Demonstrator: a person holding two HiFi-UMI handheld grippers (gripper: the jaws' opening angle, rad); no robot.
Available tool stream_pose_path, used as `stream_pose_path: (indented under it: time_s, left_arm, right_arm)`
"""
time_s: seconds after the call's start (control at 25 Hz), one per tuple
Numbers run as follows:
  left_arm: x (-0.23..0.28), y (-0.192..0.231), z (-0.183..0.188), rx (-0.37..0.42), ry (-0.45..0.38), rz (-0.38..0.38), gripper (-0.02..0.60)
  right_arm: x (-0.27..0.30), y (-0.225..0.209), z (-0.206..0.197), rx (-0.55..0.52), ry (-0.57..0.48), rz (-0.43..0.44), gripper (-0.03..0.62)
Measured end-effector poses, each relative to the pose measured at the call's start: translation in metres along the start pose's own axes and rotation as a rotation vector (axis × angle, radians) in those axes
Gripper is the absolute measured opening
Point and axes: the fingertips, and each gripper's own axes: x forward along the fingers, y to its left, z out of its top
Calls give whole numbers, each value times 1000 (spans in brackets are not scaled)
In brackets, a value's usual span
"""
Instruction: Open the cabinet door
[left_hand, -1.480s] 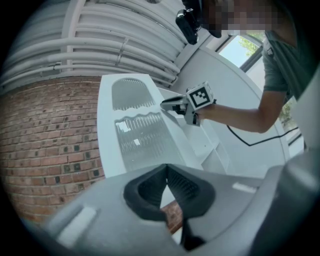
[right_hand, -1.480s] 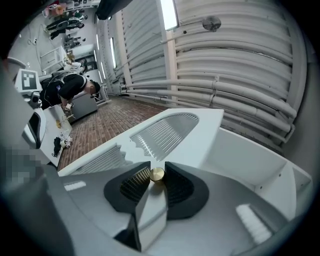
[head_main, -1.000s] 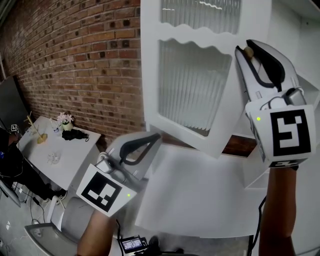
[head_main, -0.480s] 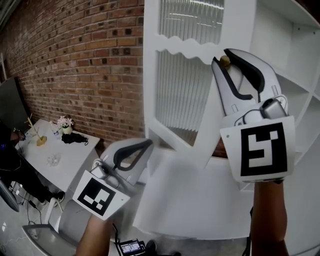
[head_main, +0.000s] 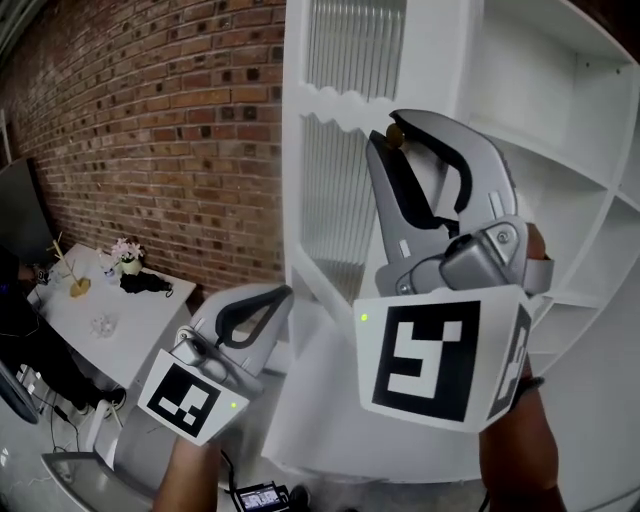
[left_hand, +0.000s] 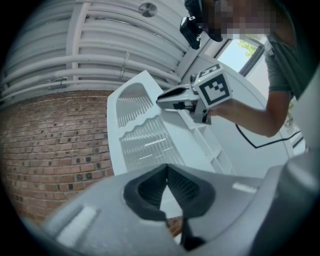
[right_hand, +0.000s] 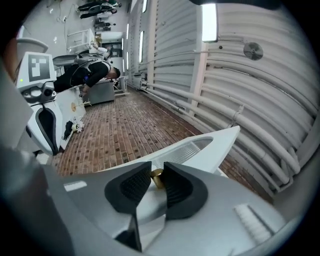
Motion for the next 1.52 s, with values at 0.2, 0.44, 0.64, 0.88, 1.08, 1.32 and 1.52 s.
stream_pose_path:
  time_s: [0.2,0.44,0.64,0.88,1.08,1.32,1.52]
  left_arm:
    - [-10,0,2,-5,0,10,3]
    - [-25,7,5,-3,2,36,3]
    - [-36,10,7,0,9,51,3]
    - [-47,11,7,3,16,75,3]
    - [-50,12,6,4,28,88,3]
    - [-54,12,6,13,32,108,3]
    - [-70,26,10,17,27,175,2]
  right_arm:
    - [-2,17,39,-64,-74,2,78]
    - [-20,27,84,145,-315,133,3]
    - [-35,37,101,436,-459,275,5]
    - [-49,54,114,667,-568,452,3]
    - [-58,73,109,792,-583,563,5]
    - [-67,81,95,896,-592,610,5]
    - [-73,85,71,923,-559,607,5]
